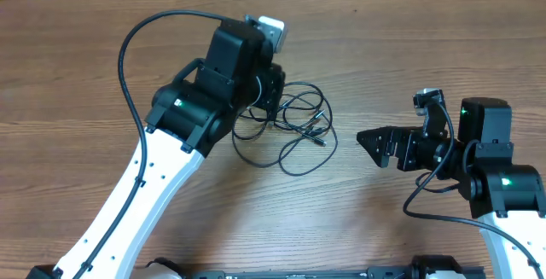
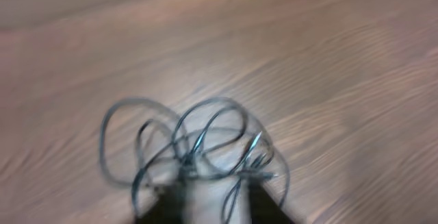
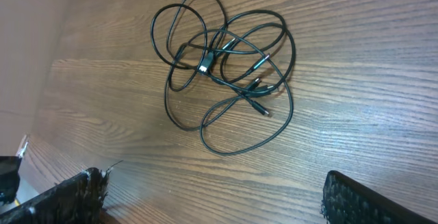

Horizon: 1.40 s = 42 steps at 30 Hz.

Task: Untangle cables

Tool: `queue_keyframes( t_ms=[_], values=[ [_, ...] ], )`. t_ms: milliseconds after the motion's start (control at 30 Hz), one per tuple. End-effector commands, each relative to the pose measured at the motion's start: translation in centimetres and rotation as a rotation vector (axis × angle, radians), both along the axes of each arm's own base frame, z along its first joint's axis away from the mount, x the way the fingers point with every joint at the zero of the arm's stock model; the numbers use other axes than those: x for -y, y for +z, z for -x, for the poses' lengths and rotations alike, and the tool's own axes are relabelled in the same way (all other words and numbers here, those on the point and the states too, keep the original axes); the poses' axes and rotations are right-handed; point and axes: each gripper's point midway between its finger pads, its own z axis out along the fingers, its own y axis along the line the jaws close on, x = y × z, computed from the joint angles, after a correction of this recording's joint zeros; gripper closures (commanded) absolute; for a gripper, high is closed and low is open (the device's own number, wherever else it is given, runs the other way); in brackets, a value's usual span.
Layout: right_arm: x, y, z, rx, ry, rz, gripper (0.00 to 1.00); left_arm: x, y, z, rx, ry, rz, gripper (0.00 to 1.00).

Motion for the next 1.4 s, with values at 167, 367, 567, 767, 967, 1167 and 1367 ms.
queue_keyframes(
  t_ms=[167,367,567,767,967,1167,1367],
  values=[
    [0.0,0.8,-0.4,0.025,-0.002,0.008,0.00,-0.8,-9.7,-2.7,-0.227,0.120,-0.167,0.46],
    [0.1,0.8,-0.4,0.025,-0.002,0.009,0.00,-0.3,-16.3,-3.3,-0.385,0.183,-0.204,0.43],
    [0.2,0.7,-0.4,0.024,-0.004,0.016,0.00,-1.9,-19.3,-4.1,-0.460,0.273,-0.210,0.39],
    [0.2,0.7,-0.4,0.025,-0.004,0.017,0.00,-5.3,-19.4,-5.5,-0.474,0.355,-0.184,0.39],
    [0.2,0.8,-0.6,0.031,-0.004,0.017,0.00,-5.3,-19.4,-5.6,-0.501,0.296,-0.138,0.42],
    [0.1,0.0,-0.9,-0.003,-0.004,0.015,0.00,-4.1,-20.4,-5.3,-0.517,0.220,-0.155,0.38],
    [0.1,-0.3,-0.9,-0.015,-0.003,0.015,0.00,-1.8,-21.9,-5.3,-0.564,0.150,-0.069,0.96]
  ],
)
